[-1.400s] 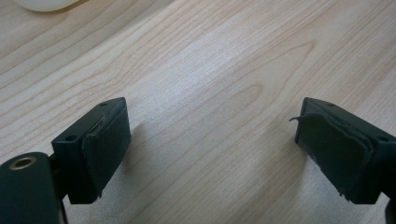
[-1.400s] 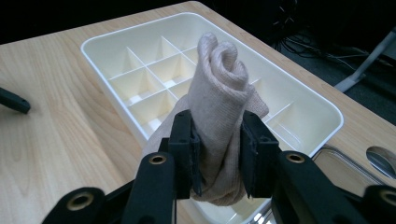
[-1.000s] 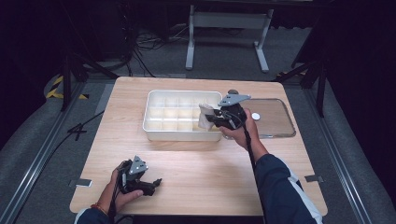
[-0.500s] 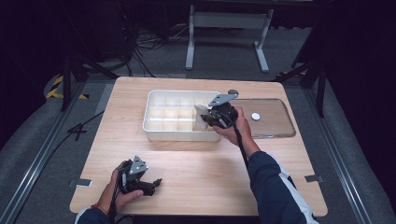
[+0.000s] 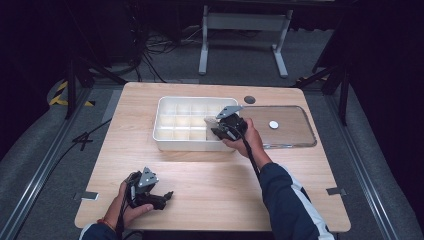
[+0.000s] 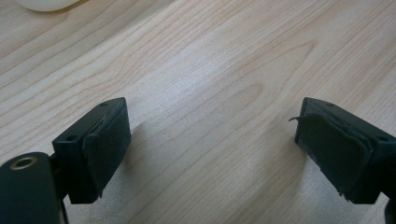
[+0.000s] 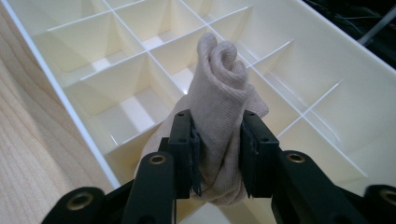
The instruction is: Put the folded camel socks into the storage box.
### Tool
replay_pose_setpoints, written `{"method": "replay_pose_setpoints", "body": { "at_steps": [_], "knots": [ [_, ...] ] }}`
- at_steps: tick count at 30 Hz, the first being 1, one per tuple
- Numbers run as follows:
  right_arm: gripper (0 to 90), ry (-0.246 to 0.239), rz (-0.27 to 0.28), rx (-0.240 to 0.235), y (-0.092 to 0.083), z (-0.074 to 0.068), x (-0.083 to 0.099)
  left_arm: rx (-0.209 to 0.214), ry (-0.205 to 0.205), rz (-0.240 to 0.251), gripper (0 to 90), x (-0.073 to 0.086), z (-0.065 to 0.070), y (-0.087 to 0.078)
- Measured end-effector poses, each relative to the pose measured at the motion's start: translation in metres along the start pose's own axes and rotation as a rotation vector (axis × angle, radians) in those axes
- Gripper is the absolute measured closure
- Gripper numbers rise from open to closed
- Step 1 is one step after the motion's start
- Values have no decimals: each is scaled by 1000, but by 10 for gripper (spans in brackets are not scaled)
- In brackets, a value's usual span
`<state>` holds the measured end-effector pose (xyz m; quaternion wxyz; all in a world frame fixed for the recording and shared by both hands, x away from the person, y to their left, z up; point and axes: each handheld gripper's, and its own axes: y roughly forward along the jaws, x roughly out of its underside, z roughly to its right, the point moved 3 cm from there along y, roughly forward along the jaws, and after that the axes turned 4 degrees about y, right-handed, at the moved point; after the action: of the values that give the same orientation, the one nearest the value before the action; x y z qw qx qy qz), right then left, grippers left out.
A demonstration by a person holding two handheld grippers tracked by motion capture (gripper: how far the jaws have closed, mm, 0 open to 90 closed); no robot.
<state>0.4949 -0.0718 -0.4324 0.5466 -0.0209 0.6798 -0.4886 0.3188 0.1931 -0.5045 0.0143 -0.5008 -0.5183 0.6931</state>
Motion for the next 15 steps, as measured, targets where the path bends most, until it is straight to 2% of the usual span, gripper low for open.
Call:
{"method": "replay_pose_setpoints", "body": {
  "at_steps": [6, 10, 14, 15],
  "knots": [
    [687, 27, -24, -48, 7, 3, 2, 3, 2, 1, 107, 0, 0, 0],
    [689, 45, -65, -75, 10, 7, 3, 4, 7, 0, 107, 0, 0, 0],
    [695, 40, -90, -82, 10, 8, 0, 4, 8, 0, 107, 0, 0, 0],
    [702, 25, -123, -79, 12, 6, -2, 3, 8, 1, 107, 0, 0, 0]
  ]
}}
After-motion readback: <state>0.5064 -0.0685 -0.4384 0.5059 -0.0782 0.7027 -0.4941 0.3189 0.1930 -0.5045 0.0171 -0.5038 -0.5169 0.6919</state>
